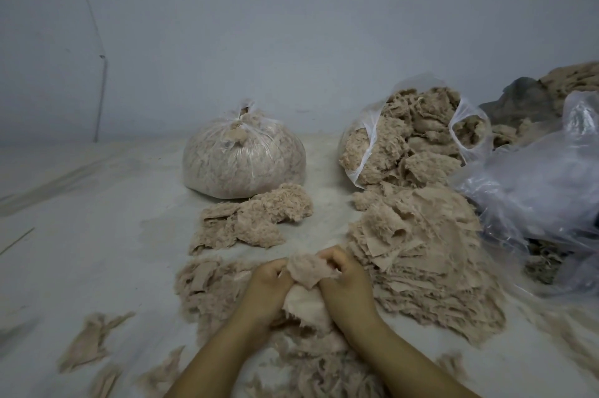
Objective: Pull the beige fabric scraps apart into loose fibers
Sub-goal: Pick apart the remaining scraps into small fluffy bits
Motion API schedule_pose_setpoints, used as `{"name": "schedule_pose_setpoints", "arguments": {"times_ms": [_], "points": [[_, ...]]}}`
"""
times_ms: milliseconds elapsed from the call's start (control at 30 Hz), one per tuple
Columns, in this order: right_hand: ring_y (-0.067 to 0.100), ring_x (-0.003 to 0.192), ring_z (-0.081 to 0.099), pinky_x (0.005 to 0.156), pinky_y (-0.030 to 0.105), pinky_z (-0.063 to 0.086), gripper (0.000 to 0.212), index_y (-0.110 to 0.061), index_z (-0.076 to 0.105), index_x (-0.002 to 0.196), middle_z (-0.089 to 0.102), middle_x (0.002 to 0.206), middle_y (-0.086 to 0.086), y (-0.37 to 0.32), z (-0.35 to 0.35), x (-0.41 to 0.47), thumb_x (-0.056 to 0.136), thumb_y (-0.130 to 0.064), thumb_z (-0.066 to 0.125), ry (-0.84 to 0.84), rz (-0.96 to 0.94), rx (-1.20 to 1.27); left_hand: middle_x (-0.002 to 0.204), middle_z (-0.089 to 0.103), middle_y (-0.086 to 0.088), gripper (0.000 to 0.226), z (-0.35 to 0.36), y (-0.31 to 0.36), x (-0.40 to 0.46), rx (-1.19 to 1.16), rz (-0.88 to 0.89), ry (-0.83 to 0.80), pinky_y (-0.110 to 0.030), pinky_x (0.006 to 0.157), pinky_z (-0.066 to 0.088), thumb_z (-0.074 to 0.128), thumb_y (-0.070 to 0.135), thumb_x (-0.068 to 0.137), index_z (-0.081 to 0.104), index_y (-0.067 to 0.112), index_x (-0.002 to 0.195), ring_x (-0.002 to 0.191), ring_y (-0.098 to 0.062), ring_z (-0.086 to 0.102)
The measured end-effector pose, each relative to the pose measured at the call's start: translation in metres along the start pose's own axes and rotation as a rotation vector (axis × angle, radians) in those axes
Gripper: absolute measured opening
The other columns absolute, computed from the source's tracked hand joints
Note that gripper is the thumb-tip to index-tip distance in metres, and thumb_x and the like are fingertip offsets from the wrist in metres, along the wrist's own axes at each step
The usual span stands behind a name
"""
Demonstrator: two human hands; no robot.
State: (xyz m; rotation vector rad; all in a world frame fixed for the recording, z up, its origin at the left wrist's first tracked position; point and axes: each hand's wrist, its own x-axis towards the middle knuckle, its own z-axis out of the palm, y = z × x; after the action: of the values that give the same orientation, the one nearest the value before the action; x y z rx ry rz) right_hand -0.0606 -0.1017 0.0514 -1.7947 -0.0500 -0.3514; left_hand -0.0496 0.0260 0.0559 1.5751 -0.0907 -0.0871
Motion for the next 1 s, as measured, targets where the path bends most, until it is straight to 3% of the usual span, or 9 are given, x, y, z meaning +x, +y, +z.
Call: {"name": "schedule_pose_setpoints", "arguments": {"times_ms": [167, 233, 333, 467, 533, 633, 733, 900, 1000], "points": [[0.021, 0.066, 0.051, 0.063, 0.032, 0.04, 0.023, 0.002, 0.061, 0.085, 0.06, 0.078, 0.027, 0.001, -0.002, 0.012, 0.095, -0.019, 0.057, 0.152, 0.098, 0.227, 0.057, 0.037, -0.009, 0.034, -0.01, 0.0, 0.008, 0.087, 0.151, 0.186, -0.023, 0.045, 0.026, 0.055, 0.031, 0.093, 0.048, 0.009, 0.069, 0.05, -0.015, 0.032], [0.015, 0.059, 0.052, 0.056, 0.025, 0.039, 0.031, 0.004, 0.06, 0.079, 0.058, 0.061, 0.014, -0.006, -0.01, 0.021, 0.096, -0.021, 0.055, 0.22, 0.132, 0.28, 0.046, 0.035, 0.0, 0.037, -0.019, 0.001, 0.012, 0.153, 0.187, 0.276, -0.02, 0.04, 0.024, 0.052, 0.03, 0.095, 0.046, 0.011, 0.064, 0.041, -0.012, 0.029], [0.001, 0.043, 0.053, 0.045, 0.014, 0.041, 0.033, -0.015, 0.056, 0.064, 0.057, 0.046, -0.011, -0.029, -0.049, 0.055, 0.095, -0.025, 0.055, 0.398, 0.156, 0.317, 0.048, 0.044, 0.008, 0.034, -0.044, 0.005, 0.016, 0.47, 0.313, 0.488, -0.025, 0.047, 0.029, 0.052, 0.031, 0.095, 0.051, 0.021, 0.062, 0.046, -0.006, 0.04], [0.029, 0.096, 0.057, 0.083, 0.038, 0.046, 0.026, -0.01, 0.06, 0.104, 0.065, 0.106, 0.011, -0.038, -0.102, 0.093, 0.091, -0.032, 0.054, 0.36, 0.158, -0.311, 0.091, 0.06, 0.004, 0.014, -0.071, -0.002, 0.022, 0.91, 0.281, 0.431, -0.034, 0.078, 0.045, 0.064, 0.036, 0.086, 0.064, 0.023, 0.082, 0.09, -0.013, 0.054], [0.033, 0.119, 0.043, 0.096, 0.045, 0.039, 0.046, -0.014, 0.045, 0.13, 0.046, 0.131, 0.014, -0.029, -0.11, 0.091, 0.09, -0.035, 0.056, 0.33, 0.134, -0.667, 0.092, 0.058, 0.001, 0.02, -0.069, -0.01, 0.025, 1.003, 0.185, 0.289, -0.029, 0.074, 0.041, 0.068, 0.041, 0.082, 0.065, 0.021, 0.083, 0.09, -0.017, 0.054], [0.033, 0.124, 0.033, 0.102, 0.049, 0.032, 0.043, -0.016, 0.045, 0.133, 0.039, 0.134, 0.014, -0.023, -0.091, 0.068, 0.092, -0.025, 0.056, 0.38, -0.133, -0.821, 0.077, 0.054, -0.003, 0.03, -0.061, -0.019, 0.027, 1.068, 0.199, 0.208, -0.031, 0.062, 0.034, 0.064, 0.032, 0.086, 0.052, 0.016, 0.064, 0.077, -0.019, 0.053], [0.02, 0.109, 0.046, 0.1, 0.036, 0.035, 0.023, -0.016, 0.062, 0.115, 0.054, 0.113, 0.004, -0.018, -0.058, 0.044, 0.094, -0.02, 0.054, 0.139, -0.315, -0.633, 0.068, 0.051, -0.002, 0.032, -0.056, -0.022, 0.029, 0.926, 0.25, 0.239, -0.031, 0.059, 0.031, 0.06, 0.023, 0.091, 0.044, 0.014, 0.064, 0.071, -0.02, 0.051], [0.006, 0.102, 0.054, 0.087, 0.022, 0.044, 0.056, -0.026, 0.055, 0.127, 0.057, 0.115, -0.007, -0.01, -0.005, 0.017, 0.081, -0.055, 0.065, -0.357, -0.012, -0.357, 0.063, 0.054, 0.011, 0.025, -0.04, -0.012, 0.02, 0.475, 0.346, 0.234, -0.013, 0.053, 0.036, 0.056, 0.022, 0.094, 0.047, 0.024, 0.07, 0.057, 0.003, 0.049], [0.012, 0.085, 0.062, 0.077, 0.023, 0.051, 0.028, -0.017, 0.066, 0.093, 0.067, 0.09, -0.004, 0.002, 0.009, 0.015, 0.079, -0.04, 0.075, -0.364, 0.117, -0.055, 0.065, 0.051, 0.008, 0.023, -0.034, -0.012, 0.017, 0.403, 0.371, 0.238, -0.012, 0.054, 0.038, 0.054, 0.018, 0.095, 0.045, 0.021, 0.073, 0.057, 0.005, 0.047]]}}
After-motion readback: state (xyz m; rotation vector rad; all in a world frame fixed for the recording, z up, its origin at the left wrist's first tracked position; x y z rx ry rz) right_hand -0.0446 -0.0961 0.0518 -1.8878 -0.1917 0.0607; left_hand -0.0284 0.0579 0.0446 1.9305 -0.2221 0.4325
